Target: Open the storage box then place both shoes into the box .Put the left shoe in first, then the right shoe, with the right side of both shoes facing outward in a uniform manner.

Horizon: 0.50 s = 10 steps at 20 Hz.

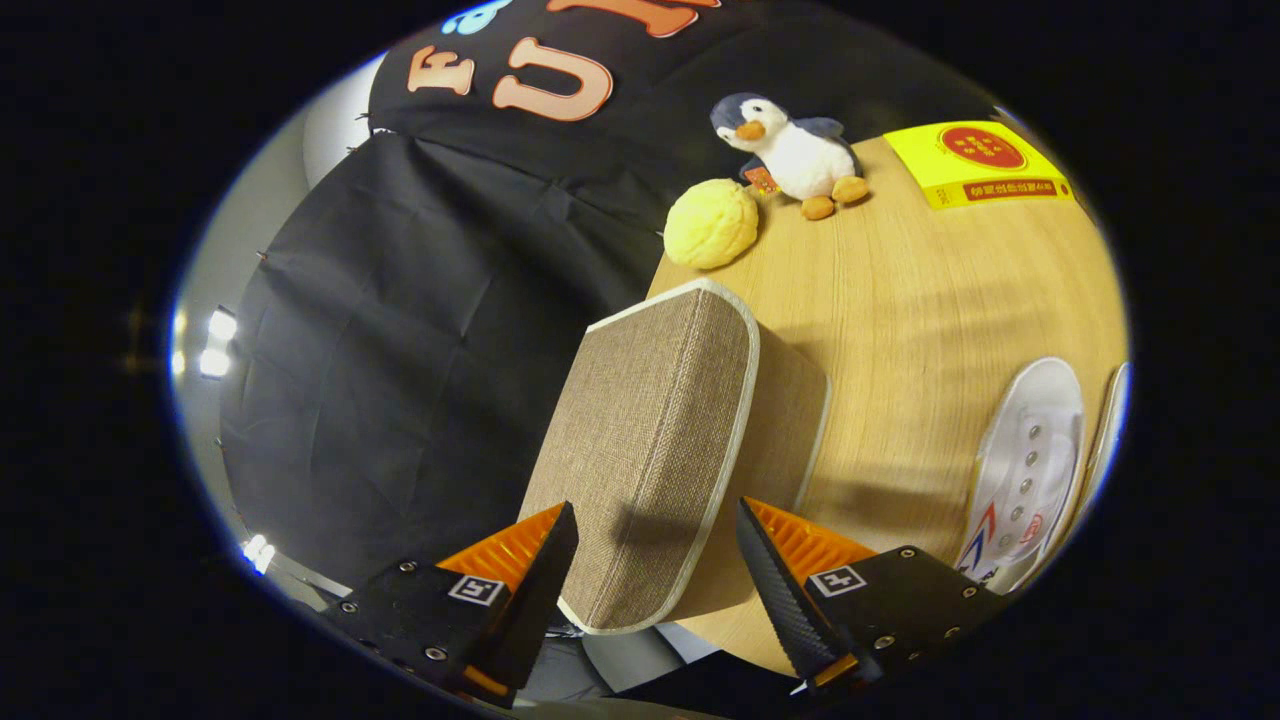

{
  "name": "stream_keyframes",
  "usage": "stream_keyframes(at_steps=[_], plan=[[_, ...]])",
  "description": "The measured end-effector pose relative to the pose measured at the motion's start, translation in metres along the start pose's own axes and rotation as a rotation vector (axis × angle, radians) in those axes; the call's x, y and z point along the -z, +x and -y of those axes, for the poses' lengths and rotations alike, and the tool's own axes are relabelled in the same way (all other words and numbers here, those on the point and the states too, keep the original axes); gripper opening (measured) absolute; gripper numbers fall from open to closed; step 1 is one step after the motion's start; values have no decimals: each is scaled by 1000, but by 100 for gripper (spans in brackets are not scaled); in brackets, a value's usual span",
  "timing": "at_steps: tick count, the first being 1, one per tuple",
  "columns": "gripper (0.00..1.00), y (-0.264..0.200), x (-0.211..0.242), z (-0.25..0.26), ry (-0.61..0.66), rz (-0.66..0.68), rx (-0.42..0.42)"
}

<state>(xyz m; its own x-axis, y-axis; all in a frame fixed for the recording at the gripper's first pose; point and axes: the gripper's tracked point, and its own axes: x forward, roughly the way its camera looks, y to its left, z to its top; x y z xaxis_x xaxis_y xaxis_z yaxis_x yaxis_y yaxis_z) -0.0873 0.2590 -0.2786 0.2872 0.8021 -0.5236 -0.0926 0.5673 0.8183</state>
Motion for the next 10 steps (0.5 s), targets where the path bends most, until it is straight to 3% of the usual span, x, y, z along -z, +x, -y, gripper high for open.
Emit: stream_keyframes(at_steps=[10], plan=[[95,28,10,5,142,-32,-121]])
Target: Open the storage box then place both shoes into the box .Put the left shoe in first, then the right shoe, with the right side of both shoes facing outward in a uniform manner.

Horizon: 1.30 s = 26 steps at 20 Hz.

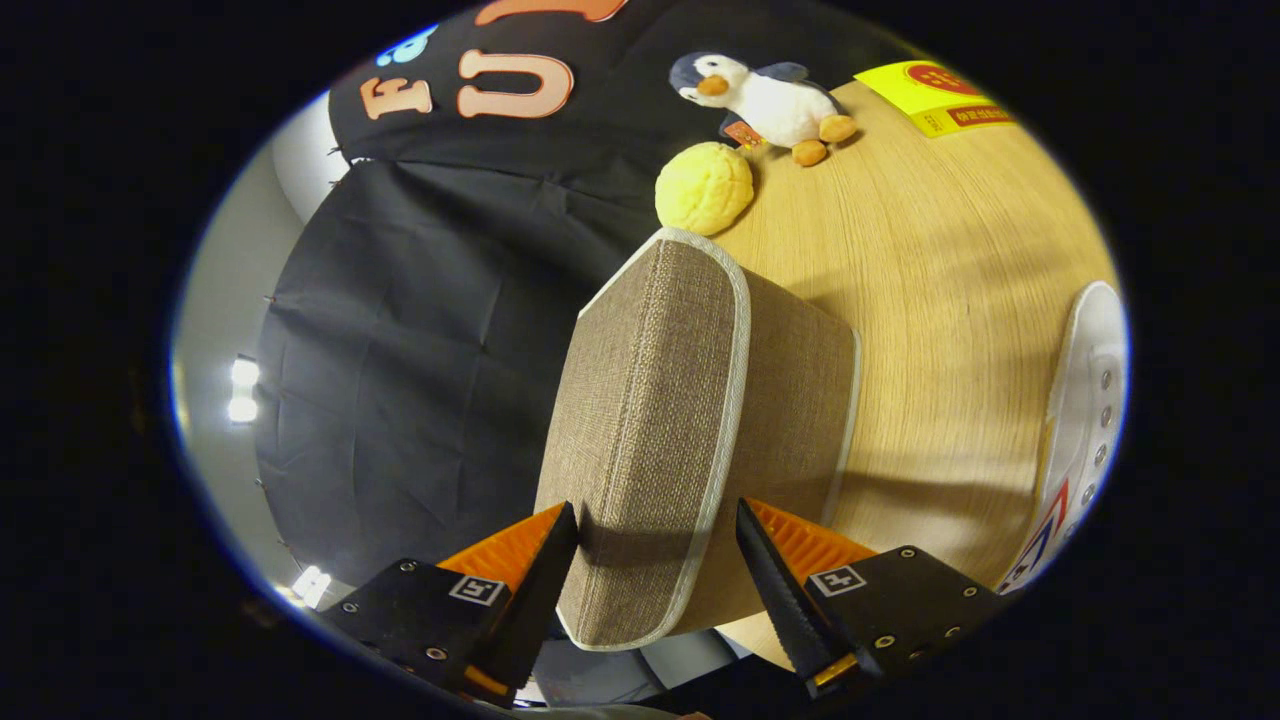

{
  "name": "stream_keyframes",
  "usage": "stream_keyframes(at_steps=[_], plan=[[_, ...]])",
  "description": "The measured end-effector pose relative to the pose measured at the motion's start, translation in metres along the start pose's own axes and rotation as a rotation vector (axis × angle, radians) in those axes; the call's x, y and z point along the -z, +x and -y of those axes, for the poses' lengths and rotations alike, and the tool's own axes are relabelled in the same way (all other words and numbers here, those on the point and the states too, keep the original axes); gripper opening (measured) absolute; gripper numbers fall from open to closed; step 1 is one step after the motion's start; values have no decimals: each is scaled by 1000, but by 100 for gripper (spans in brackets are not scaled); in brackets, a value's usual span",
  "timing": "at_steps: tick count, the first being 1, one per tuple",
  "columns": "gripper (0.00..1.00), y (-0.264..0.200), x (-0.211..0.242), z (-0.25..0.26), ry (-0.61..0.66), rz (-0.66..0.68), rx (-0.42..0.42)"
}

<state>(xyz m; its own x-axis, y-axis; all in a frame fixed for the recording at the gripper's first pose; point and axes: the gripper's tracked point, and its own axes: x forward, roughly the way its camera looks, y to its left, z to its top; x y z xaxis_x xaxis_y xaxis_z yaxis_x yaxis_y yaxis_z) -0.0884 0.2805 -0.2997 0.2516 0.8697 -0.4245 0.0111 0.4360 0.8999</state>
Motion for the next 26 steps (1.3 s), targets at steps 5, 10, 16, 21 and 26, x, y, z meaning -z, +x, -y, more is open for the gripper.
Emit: stream_keyframes(at_steps=[5,10,16,21,26], plan=[[83,-11,2,-14,134,-23,-94],[73,-37,0,-24,151,-16,-143],[51,-47,-15,-47,171,40,-225],[46,-40,-15,-64,115,34,-198],[46,-23,-4,-34,82,8,-24]])
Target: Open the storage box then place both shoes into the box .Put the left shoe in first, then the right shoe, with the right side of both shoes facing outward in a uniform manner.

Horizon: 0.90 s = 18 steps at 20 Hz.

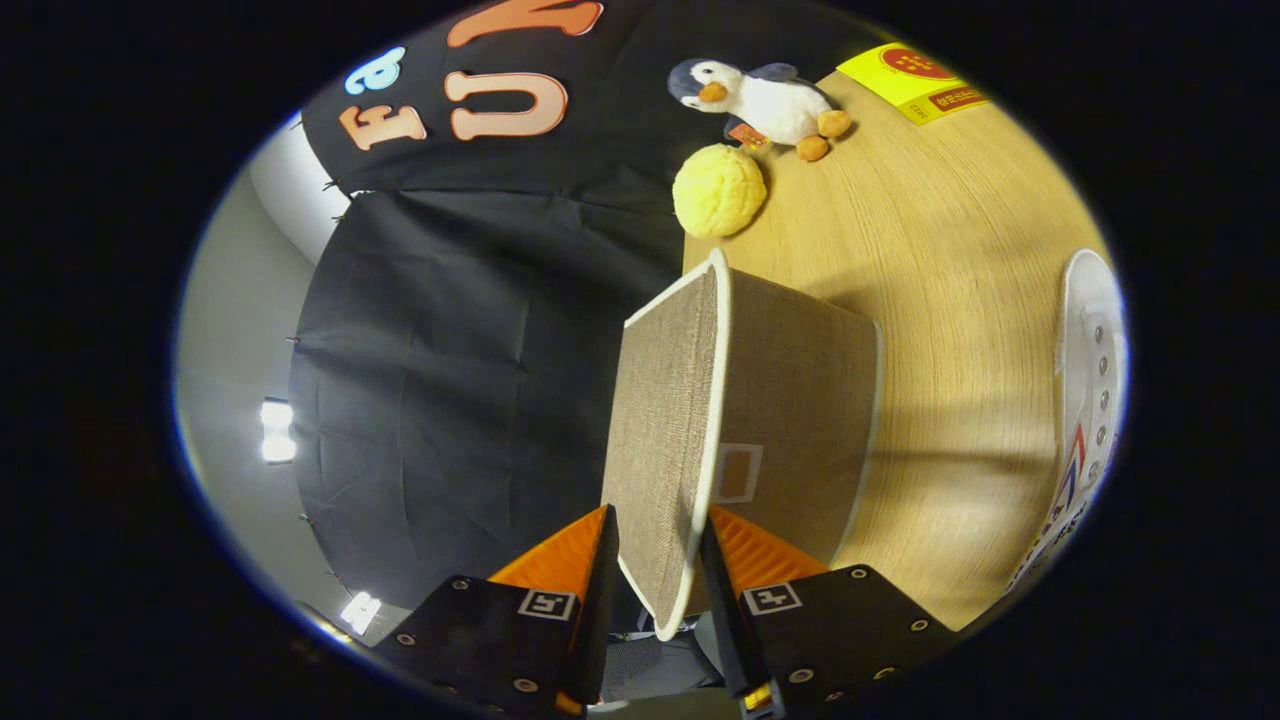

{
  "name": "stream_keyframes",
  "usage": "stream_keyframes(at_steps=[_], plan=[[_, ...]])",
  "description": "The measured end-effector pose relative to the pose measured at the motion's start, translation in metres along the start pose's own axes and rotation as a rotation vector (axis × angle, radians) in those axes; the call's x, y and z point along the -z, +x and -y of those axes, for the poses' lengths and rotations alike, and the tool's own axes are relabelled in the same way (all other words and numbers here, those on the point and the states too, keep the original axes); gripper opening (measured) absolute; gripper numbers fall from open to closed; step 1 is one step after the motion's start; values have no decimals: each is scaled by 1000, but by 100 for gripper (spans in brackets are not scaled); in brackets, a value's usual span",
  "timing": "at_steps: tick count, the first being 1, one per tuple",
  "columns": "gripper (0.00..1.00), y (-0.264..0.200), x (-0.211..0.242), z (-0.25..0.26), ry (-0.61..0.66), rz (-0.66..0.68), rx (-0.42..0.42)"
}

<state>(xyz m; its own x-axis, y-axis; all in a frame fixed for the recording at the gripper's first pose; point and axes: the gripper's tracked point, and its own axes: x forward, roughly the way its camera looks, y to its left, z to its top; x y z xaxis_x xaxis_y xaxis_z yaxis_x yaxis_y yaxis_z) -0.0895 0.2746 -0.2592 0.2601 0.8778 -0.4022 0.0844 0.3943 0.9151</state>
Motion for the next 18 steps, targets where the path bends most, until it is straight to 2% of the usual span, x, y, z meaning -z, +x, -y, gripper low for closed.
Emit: stream_keyframes(at_steps=[1,5,7,11,14,18], plan=[[36,2,-3,3,-5,21,18],[11,6,-6,1,27,59,49],[8,4,-7,-14,46,77,15],[8,-5,-18,-48,61,130,-49],[8,-6,-24,-80,9,163,-59],[8,3,-29,-119,-123,181,-37]])
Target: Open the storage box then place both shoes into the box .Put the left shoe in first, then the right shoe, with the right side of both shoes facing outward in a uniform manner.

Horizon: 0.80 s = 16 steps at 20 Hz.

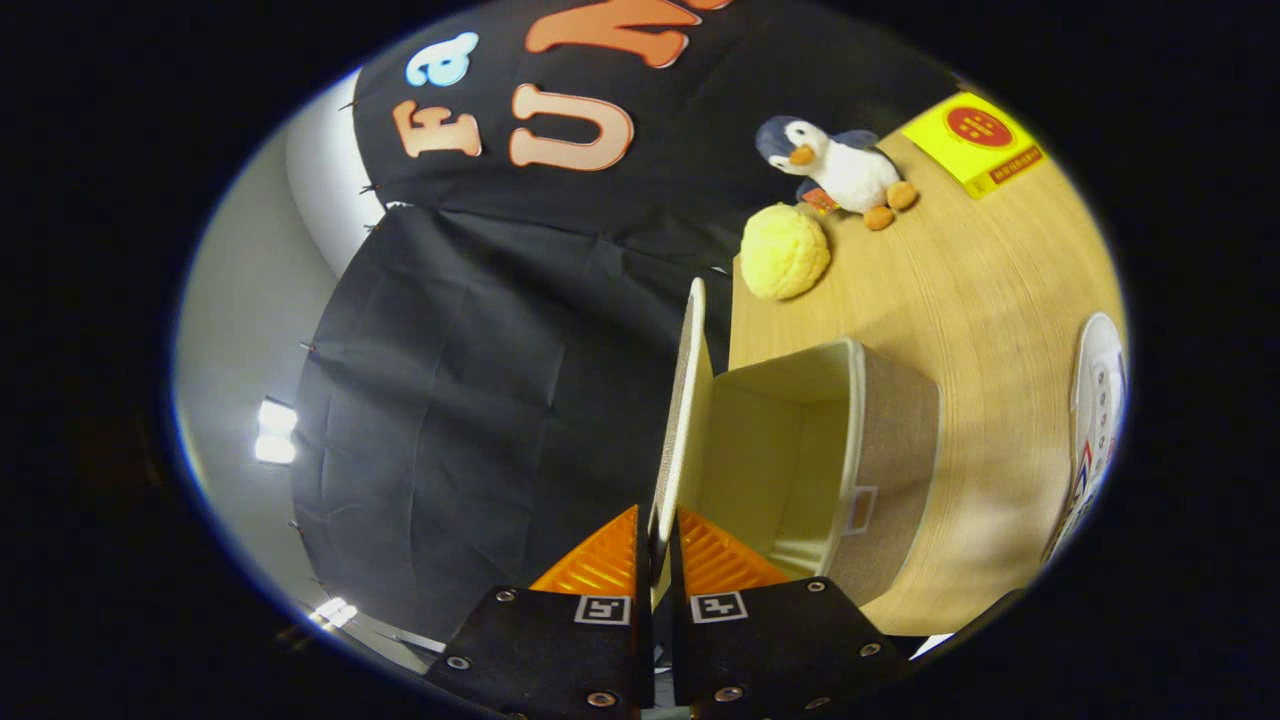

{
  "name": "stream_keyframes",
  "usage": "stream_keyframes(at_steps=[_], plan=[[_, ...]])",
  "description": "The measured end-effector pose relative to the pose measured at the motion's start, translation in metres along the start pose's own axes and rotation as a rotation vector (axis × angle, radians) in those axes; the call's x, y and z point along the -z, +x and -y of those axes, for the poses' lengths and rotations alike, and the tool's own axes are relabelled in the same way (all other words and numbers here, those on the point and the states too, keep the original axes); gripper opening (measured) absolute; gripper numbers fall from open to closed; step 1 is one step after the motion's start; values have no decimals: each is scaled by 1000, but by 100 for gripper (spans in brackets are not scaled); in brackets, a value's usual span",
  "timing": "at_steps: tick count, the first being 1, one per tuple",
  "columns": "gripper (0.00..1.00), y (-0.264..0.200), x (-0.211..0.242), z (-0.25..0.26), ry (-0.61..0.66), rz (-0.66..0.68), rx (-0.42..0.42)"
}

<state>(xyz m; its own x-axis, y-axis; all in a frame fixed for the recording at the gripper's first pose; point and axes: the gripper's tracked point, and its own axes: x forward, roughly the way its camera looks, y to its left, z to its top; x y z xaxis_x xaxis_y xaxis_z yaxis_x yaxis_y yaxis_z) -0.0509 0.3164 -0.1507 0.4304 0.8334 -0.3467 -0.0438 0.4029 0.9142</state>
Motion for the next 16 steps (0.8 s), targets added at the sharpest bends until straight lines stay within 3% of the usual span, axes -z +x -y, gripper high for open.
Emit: stream_keyframes(at_steps=[11,16], plan=[[12,79,-3,-73,-139,-57,-16],[14,131,31,-93,-190,-144,-37]])
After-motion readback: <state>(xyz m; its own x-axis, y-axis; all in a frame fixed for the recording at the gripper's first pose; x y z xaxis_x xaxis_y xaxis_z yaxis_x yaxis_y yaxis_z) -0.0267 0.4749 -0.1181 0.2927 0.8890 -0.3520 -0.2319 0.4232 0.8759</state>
